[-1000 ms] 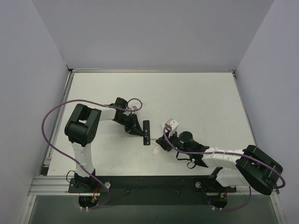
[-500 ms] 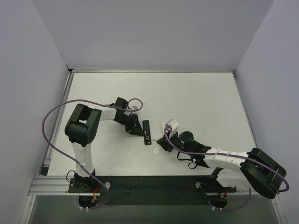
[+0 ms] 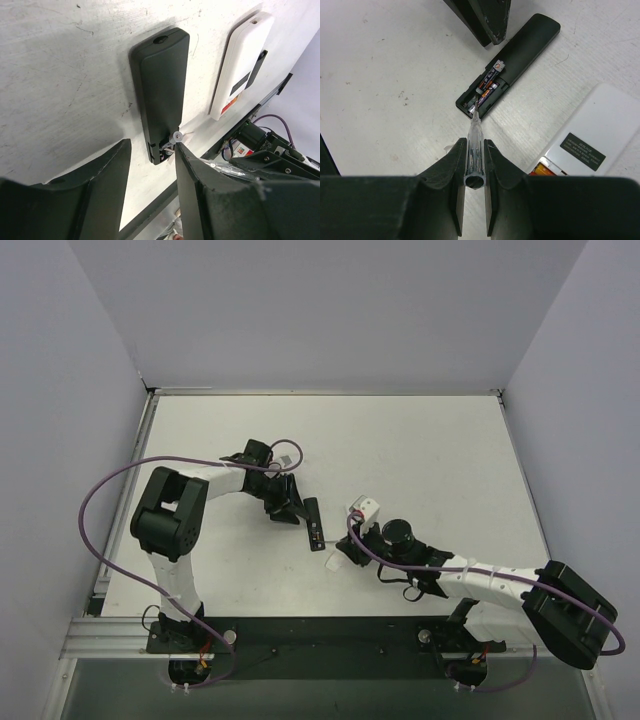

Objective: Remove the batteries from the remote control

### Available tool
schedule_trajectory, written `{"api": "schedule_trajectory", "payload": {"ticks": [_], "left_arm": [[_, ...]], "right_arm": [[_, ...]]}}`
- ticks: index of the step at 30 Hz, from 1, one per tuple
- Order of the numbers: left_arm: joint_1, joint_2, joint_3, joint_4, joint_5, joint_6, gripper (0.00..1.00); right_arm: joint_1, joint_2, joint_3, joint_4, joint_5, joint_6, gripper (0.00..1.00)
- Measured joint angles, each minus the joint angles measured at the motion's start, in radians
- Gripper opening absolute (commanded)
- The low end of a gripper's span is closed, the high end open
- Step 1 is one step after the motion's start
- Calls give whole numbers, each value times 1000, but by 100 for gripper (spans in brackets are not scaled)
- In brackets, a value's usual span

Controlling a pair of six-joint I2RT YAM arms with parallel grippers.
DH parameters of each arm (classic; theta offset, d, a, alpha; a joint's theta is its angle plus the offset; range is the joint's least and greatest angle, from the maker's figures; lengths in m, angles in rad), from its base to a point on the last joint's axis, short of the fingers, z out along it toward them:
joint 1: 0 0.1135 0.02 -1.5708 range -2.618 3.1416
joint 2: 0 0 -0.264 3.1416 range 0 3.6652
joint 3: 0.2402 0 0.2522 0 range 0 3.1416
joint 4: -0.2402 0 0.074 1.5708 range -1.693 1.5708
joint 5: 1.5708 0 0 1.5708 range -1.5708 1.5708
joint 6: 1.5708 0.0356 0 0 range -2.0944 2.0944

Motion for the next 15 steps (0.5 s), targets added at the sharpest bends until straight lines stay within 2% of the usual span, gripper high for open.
{"api": "schedule_trajectory", "payload": {"ticks": [15], "left_arm": [[-27, -3, 3, -6, -11, 48, 53]], "right_arm": [[6, 24, 64, -8, 0, -42, 0]]}}
